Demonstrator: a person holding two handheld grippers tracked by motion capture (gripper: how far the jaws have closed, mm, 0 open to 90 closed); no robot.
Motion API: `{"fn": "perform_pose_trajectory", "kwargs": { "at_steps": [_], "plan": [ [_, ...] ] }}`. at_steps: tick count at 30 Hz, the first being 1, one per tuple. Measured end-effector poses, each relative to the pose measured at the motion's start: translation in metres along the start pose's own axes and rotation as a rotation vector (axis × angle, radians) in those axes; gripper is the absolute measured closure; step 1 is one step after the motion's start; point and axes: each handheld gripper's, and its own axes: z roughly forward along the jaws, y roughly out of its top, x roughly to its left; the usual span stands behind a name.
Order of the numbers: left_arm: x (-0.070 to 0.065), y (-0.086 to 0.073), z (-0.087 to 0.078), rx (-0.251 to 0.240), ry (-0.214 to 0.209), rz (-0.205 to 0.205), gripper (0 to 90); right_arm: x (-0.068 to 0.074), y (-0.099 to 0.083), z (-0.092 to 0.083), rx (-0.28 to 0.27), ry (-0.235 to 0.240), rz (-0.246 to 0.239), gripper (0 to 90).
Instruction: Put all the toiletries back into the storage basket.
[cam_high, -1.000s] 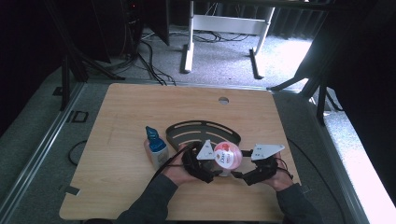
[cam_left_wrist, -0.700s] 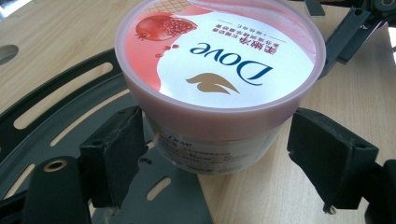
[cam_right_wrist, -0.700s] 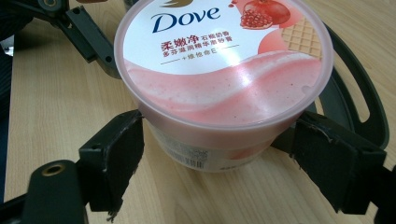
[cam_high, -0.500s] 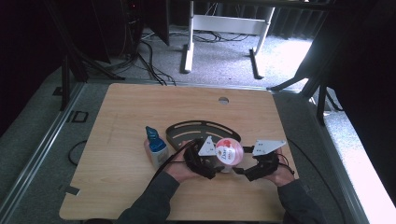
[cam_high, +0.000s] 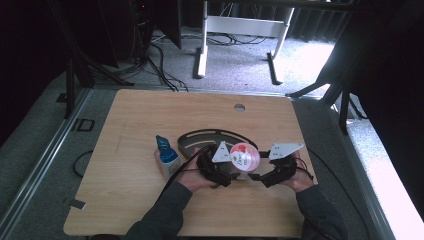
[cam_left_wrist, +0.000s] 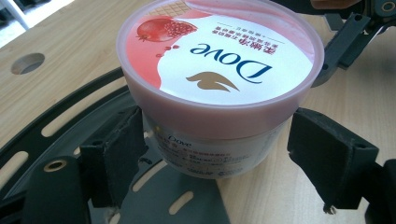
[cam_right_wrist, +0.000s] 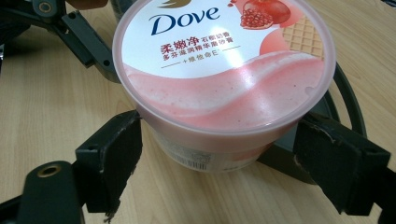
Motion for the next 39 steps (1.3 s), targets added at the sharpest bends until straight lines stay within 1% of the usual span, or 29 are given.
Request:
{"fn": "perform_pose_trajectory", "kwargs": {
  "at_steps": [3, 6, 8, 11, 12, 14, 17, 19, 20, 23, 26, 32, 34, 37, 39],
  "plan": [
    [0.004, 0.001, 0.001, -0.009, 0.014, -0.007, 19.5, -0.003, 0.002, 0.001, -0.002, -0.004, 0.001, 15.8],
    [0.007, 0.001, 0.001, -0.01, 0.016, -0.008, 19.5, -0.005, 0.006, 0.002, 0.001, -0.017, -0.008, 15.8],
    [0.008, 0.002, 0.001, -0.013, 0.02, -0.012, 19.6, -0.007, 0.007, 0.002, 0.0, -0.017, -0.011, 15.8],
    [0.009, 0.002, 0.002, -0.006, 0.029, -0.008, 19.6, -0.01, 0.009, 0.003, 0.012, -0.021, -0.018, 15.8],
    [0.01, 0.003, 0.004, 0.002, 0.039, 0.001, 19.6, -0.01, 0.009, 0.004, 0.02, -0.026, -0.019, 15.8],
    [0.011, 0.003, 0.006, 0.007, 0.044, -0.001, 19.6, -0.012, 0.01, 0.006, 0.031, -0.03, -0.021, 15.8],
    [0.013, 0.003, 0.009, 0.001, 0.053, -0.012, 19.6, -0.016, 0.01, 0.007, 0.035, -0.028, -0.015, 15.8],
    [0.014, 0.003, 0.009, 0.003, 0.055, -0.012, 19.6, -0.017, 0.011, 0.008, 0.036, -0.031, -0.013, 15.8],
    [0.015, 0.003, 0.01, -0.002, 0.053, -0.02, 19.6, -0.018, 0.011, 0.009, 0.037, -0.037, -0.013, 15.8],
    [0.017, 0.003, 0.011, -0.004, 0.053, -0.02, 19.6, -0.02, 0.011, 0.009, 0.035, -0.032, -0.004, 15.8],
    [0.019, 0.003, 0.013, -0.005, 0.054, -0.021, 19.7, -0.025, 0.009, 0.011, 0.024, -0.013, 0.009, 15.8],
    [0.024, 0.001, 0.019, -0.008, 0.058, -0.043, 19.7, -0.032, 0.01, 0.015, 0.047, -0.018, 0.007, 15.4],
    [0.026, 0.001, 0.02, -0.006, 0.064, -0.043, 19.7, -0.035, 0.01, 0.017, 0.048, -0.014, 0.012, 15.3],
    [0.028, 0.0, 0.023, 0.002, 0.075, -0.045, 19.7, -0.039, 0.012, 0.021, 0.064, -0.009, 0.017, 15.1],
    [0.029, -0.001, 0.024, -0.001, 0.08, -0.056, 19.7, -0.041, 0.012, 0.022, 0.07, -0.007, 0.014, 15.0]
  ]
}}
